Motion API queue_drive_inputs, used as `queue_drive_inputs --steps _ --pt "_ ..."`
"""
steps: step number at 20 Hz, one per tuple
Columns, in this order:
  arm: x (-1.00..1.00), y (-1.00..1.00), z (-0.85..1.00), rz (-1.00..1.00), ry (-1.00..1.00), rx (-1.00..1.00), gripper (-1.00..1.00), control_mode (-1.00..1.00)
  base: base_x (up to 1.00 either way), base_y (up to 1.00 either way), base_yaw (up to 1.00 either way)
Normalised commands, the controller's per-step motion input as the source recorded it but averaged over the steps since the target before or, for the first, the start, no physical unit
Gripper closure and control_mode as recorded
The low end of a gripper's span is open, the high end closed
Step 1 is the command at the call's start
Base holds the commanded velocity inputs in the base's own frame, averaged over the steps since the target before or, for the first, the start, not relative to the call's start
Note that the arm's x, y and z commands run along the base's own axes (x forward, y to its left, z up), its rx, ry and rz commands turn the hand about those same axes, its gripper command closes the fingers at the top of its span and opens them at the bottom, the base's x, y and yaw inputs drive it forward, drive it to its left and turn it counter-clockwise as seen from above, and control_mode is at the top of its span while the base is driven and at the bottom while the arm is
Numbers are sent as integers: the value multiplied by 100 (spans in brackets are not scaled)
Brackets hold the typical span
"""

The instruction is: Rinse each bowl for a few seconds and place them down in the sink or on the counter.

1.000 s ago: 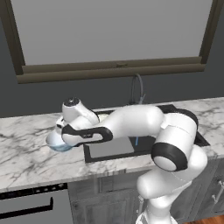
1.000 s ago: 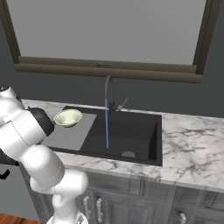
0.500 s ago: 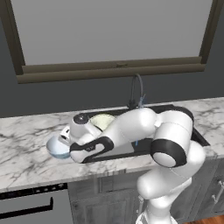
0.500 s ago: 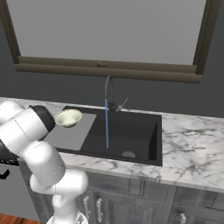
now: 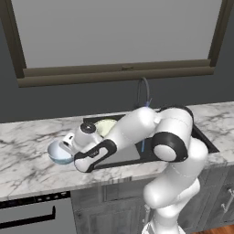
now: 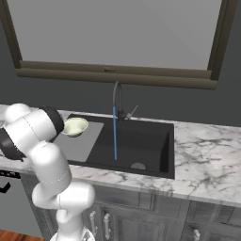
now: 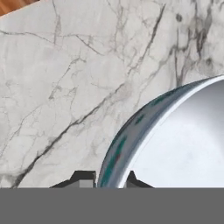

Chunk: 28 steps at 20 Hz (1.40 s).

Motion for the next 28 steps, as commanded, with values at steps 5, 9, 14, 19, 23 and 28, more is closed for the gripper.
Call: queue_drive_inputs --steps 5,9,14,19,23,28 --pt "14 18 -8 0 0 5 -100 -100 0 0 0" --pt "0 0 0 0 0 7 -100 -100 0 0 0" --pt "-11 -8 13 0 -1 4 -100 -100 0 0 0" --pt "-27 -20 69 0 -3 1 -100 -100 0 0 0" --pt "-47 -57 100 1 -8 0 -100 -100 0 0 0" --pt "-67 -74 100 2 -9 0 -100 -100 0 0 0"
